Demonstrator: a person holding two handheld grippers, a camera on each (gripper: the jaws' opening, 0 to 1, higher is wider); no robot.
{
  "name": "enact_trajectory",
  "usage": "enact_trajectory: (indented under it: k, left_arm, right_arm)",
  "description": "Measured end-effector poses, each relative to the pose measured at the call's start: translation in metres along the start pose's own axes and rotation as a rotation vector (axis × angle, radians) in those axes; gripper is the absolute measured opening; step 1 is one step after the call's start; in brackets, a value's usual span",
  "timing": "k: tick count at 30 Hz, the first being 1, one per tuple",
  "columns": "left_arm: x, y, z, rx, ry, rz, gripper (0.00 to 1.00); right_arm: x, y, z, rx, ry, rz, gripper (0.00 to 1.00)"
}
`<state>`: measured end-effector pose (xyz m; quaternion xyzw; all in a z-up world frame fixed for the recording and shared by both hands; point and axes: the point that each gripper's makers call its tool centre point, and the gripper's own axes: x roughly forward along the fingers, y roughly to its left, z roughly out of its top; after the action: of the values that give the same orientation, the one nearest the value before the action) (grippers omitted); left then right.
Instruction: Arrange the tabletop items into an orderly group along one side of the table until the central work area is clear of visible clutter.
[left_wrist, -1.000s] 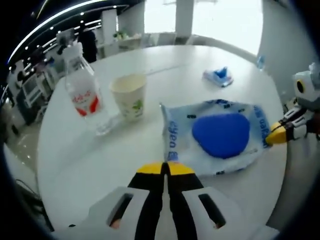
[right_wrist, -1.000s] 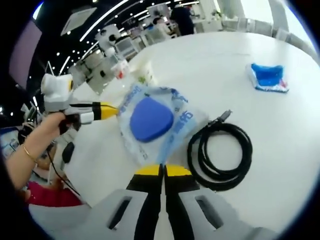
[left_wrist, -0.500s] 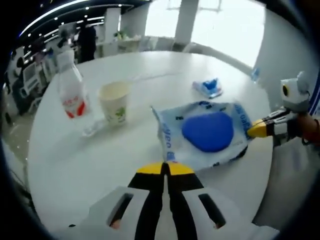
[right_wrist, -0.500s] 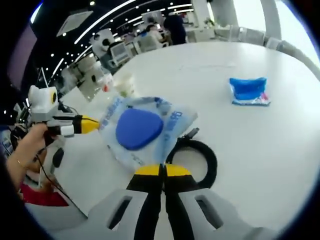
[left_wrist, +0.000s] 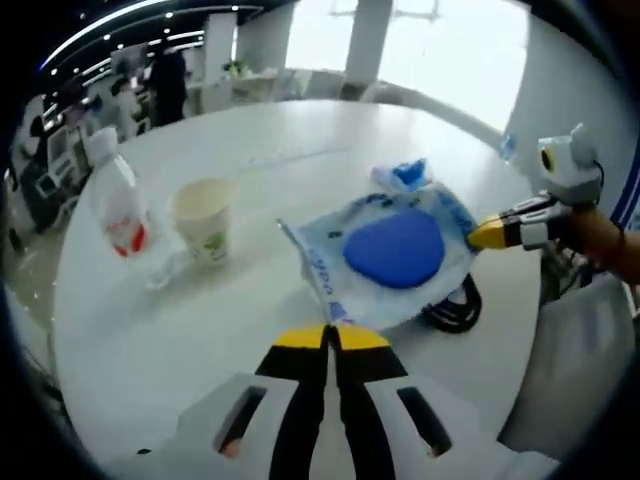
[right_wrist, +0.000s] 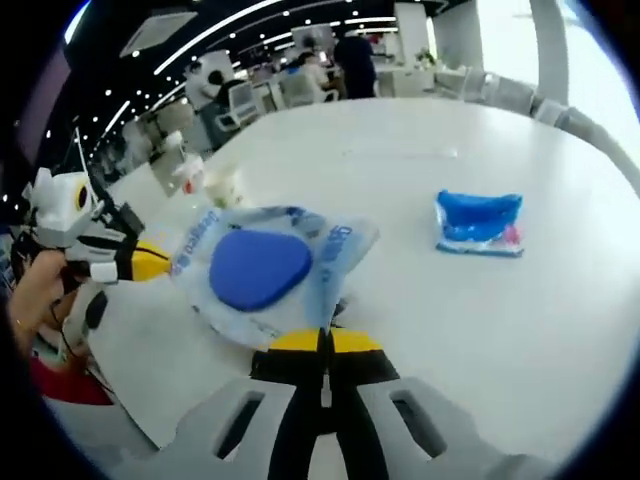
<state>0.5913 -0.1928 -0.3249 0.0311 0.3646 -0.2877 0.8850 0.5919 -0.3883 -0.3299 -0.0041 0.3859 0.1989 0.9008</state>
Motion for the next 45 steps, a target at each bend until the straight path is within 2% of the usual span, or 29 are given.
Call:
enact_trajectory:
  k: [6,10,15,19,23,28,32,45]
  left_arm:
    - [0.014,-0.005,0.01,-0.034,-0.007,-0.004,0.0]
    - [0.022,-0.003,0.017,-0.021,-0.005,0.011,0.0]
    - [0.03,0.002,0.022,-0.053,-0.016,0.015,0.0]
    - [0.037,0.007,0.026,-0.047,-0.027,0.031,0.0]
    - [0.045,0.016,0.028,-0.077,-0.033,0.047,0.0]
    - [0.056,0.024,0.037,-0.135,-0.071,0.031,0.0]
    - [0.065,0.026,0.042,-0.15,-0.079,0.031,0.0]
    - [0.085,0.045,0.037,-0.2,-0.067,0.062,0.0]
  right_arm:
    - [0.008,-0.021,0.023,-0.018,-0.016,-0.023,0.01]
    - [0.017,-0.027,0.034,-0.053,-0.014,-0.029,0.01]
    - [0.028,-0.037,0.046,-0.07,-0.012,-0.026,0.01]
    - [0.038,-0.041,0.048,-0.065,-0.009,-0.017,0.01]
    - [0.05,-0.042,0.05,-0.085,-0.011,-0.01,0.01]
    - [0.063,-0.051,0.055,-0.077,-0.019,-0.008,0.01]
    - [0.073,-0.057,0.061,-0.114,-0.033,-0.019,0.01]
    - [0.106,-0.063,0.066,-0.103,-0.025,0.0,0.01]
